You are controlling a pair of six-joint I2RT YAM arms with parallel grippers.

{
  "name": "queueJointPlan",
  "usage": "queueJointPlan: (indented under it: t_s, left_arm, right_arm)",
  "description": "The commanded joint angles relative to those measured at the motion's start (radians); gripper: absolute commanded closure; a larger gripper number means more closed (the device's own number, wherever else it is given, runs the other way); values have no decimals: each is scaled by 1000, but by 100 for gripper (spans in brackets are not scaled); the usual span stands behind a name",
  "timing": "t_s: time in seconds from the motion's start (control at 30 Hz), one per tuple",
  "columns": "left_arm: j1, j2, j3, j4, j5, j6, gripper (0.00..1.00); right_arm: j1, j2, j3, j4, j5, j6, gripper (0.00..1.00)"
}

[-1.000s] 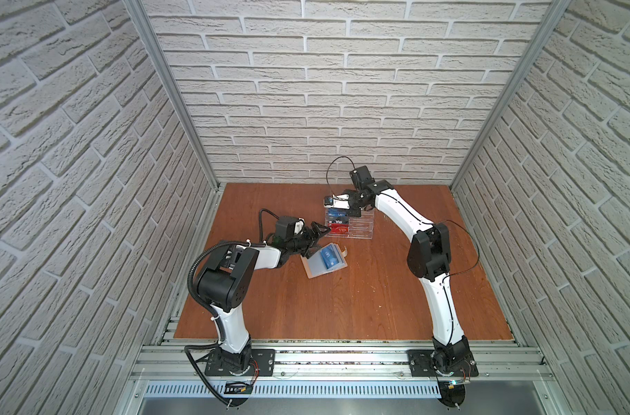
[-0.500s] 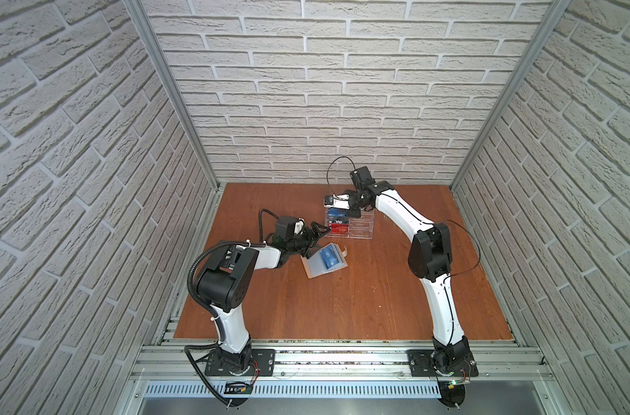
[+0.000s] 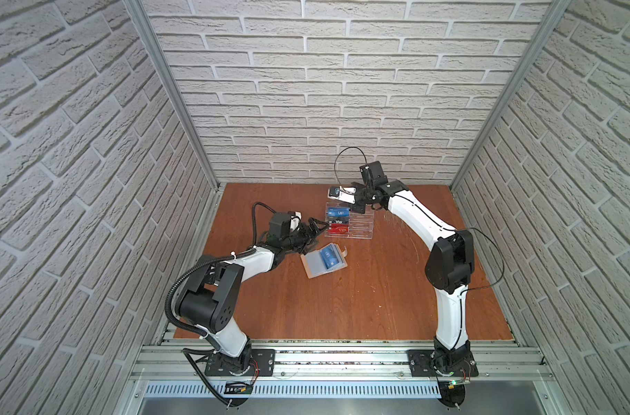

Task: Take the credit cards out of the card holder
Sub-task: Place the credit card in the storage box, then take out the credit card from the card slot.

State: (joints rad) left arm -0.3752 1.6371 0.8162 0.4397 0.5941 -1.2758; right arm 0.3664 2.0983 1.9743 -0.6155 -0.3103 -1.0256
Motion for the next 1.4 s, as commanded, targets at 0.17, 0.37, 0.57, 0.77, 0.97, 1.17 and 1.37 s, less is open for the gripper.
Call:
queueJointPlan:
  t_s: [0.17, 0.37, 0.57, 0.77, 0.97, 1.17, 1.37]
  left_arm:
    - [7, 1, 75, -48, -13, 47, 2]
    - [8, 28, 177, -111, -17, 84, 2]
    - [-3, 24, 218, -149, -33, 116, 2]
    - [-57, -15, 169, -150, -69, 119, 2]
    - [-106, -53, 52, -55, -102, 59, 2]
    - [-124, -59, -46, 6, -121, 25, 2]
    - [-121, -38, -106, 59, -125, 12, 2]
  right_arm:
    - [-19, -54, -52, 108, -10, 162, 61]
    - [-33, -196, -237, 317, 29, 378, 0]
    - [-70, -332, -385, 432, 74, 717, 0]
    - [-122, -398, -385, 236, -84, 1122, 0]
    - [-118, -443, -601, 288, -231, 1252, 0]
    - [-86, -501, -821, 387, -203, 1300, 0]
    - [-7, -454, -896, 409, -153, 1326, 0]
